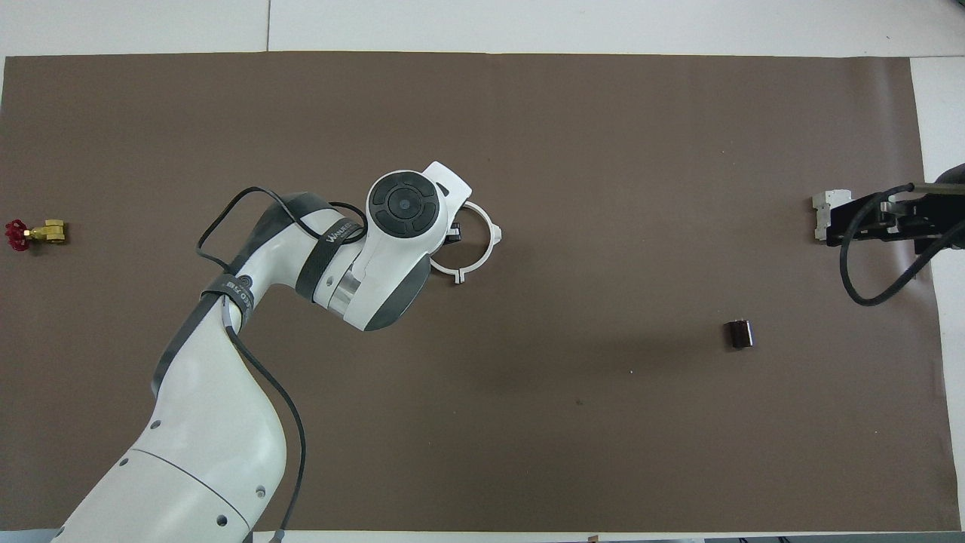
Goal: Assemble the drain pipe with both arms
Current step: 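Carry the held clamp half with the left gripper onto the other half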
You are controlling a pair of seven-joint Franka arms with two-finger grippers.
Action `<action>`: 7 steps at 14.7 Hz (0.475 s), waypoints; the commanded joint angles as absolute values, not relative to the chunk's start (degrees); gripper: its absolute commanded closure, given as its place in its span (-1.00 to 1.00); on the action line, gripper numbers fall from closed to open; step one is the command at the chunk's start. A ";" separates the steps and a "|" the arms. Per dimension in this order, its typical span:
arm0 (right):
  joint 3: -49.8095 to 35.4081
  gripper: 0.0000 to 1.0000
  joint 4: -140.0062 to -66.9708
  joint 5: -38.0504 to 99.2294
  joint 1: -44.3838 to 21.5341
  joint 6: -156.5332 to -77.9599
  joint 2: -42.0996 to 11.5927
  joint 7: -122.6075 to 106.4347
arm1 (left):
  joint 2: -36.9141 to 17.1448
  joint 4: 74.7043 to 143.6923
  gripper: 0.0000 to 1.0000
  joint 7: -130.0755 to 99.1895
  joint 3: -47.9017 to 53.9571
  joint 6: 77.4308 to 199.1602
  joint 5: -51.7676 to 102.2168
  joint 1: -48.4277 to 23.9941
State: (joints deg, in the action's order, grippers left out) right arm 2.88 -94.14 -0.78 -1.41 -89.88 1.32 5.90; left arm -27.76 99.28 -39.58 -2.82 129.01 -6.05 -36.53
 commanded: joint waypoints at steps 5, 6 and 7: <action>2.46 -1.00 -92.99 -0.44 0.79 -89.03 1.05 2.29 | -26.20 99.40 -1.00 -40.26 -4.57 129.11 -7.21 -36.04; 2.46 -1.00 -92.99 -0.44 0.70 -88.95 1.05 2.20 | -25.23 99.58 -1.00 -39.99 -4.74 128.94 -7.21 -35.51; 2.46 -1.00 -92.99 -0.44 0.79 -88.95 1.05 1.85 | -24.18 99.75 -1.00 -39.82 -4.75 128.76 -7.29 -34.38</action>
